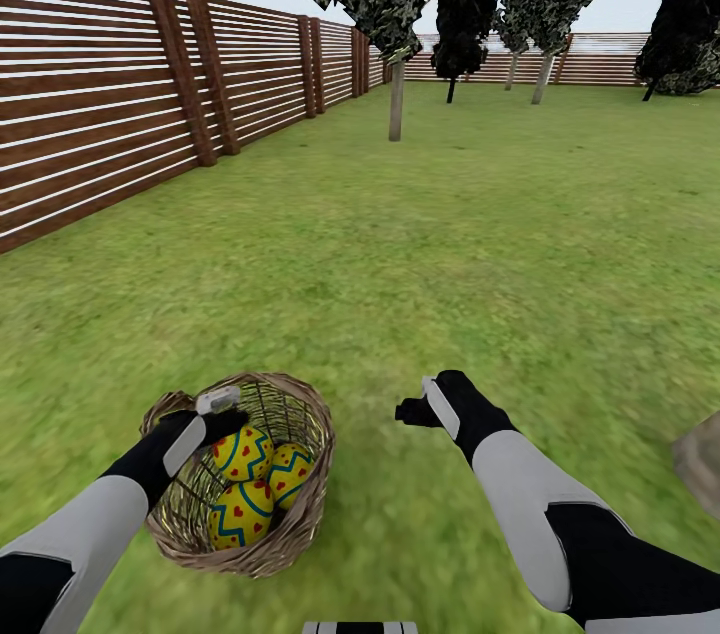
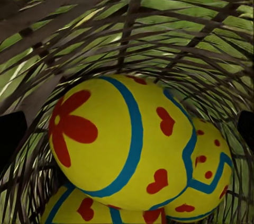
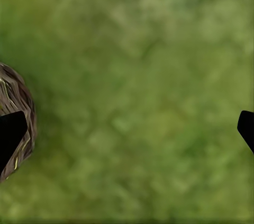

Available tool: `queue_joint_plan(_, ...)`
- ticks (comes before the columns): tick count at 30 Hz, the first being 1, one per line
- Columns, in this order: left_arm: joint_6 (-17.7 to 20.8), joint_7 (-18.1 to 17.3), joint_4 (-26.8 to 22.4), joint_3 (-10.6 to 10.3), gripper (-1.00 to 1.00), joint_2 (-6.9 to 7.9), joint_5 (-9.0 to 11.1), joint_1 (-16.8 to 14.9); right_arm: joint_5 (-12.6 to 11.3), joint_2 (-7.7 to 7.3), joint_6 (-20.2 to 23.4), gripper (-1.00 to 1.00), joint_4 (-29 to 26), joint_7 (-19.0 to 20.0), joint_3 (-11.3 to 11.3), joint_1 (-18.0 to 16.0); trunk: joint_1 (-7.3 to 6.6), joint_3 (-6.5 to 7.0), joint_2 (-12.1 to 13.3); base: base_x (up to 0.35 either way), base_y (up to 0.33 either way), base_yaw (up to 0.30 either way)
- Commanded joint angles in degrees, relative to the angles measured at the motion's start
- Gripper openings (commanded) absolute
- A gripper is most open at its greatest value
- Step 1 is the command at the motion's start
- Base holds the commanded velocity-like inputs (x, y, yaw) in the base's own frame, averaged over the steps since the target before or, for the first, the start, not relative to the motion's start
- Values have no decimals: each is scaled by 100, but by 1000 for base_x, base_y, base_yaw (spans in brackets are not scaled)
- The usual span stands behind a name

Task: Take the three Easter eggs out of the wicker basket on the lawn in the garden, then place them on the lawn next to a single tree (choose any tree) so that all three eggs are next to the same tree and none are left in the basket.

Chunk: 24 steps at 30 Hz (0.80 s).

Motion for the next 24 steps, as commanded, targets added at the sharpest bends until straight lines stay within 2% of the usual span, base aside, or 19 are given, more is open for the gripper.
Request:
queue_joint_plan(1, 19, 51, -89, -44, 100, 7, 60, -1, -52, 6, 16, 100, -8, -50, -34, -2, -1, -5, -2, 0, 0, 0)
queue_joint_plan(24, 53, 60, -90, 7, 100, 1, 62, -1, -54, 6, 16, 100, -8, -50, -33, -2, 4, -49, -5, 0, 0, 0)
